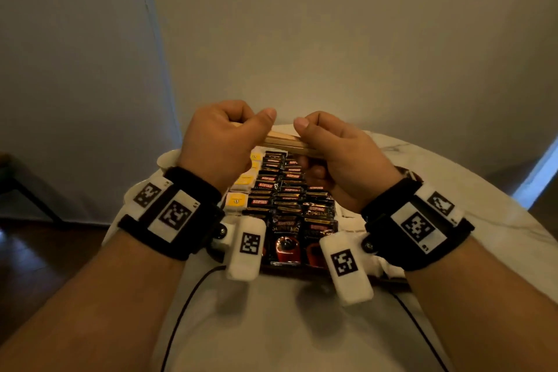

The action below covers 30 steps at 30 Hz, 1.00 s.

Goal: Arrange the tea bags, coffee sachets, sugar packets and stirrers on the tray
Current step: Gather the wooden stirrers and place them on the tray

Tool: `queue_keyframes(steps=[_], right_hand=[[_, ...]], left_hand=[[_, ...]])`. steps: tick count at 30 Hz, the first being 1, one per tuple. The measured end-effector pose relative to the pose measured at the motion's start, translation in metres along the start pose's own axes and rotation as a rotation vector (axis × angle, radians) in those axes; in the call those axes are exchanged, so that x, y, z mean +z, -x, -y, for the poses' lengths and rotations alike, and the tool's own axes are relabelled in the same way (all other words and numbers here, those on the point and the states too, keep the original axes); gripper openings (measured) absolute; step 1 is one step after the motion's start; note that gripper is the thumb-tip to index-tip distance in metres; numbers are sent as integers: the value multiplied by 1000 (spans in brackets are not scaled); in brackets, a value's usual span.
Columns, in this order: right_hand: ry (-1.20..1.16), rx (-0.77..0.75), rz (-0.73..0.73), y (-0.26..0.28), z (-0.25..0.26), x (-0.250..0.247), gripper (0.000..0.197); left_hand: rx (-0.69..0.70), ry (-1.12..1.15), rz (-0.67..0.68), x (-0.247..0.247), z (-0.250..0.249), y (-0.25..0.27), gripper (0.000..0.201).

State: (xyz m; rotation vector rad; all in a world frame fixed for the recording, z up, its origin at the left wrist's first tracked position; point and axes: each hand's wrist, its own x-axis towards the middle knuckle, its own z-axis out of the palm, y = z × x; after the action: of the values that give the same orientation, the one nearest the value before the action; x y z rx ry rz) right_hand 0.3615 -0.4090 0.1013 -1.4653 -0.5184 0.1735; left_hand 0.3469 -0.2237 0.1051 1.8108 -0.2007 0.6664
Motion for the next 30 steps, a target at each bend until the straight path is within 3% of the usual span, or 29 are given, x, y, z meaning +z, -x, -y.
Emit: queue_keyframes(steps=[5,12,18,22,26,30], right_hand=[[566,-13,102,28,26,-32,25],[783,49,84,31,62,-64,28],[694,81,-113,31,59,-100,22],[738,308,-284,19,35,-145,14],[863,574,-345,4,3,-189,23],[997,672,-330,-12,-27,-209,24]], left_hand=[[-191,-17,307,17,-23,-14,37],[-367,-86,613,71,-57,-31,22],[-524,40,532,126,-68,-37,19],[-706,77,447,165,-52,-40,41],[-773,-69,517,199,-32,-32,28],[-743,-143,559,225,-18,-31,21]])
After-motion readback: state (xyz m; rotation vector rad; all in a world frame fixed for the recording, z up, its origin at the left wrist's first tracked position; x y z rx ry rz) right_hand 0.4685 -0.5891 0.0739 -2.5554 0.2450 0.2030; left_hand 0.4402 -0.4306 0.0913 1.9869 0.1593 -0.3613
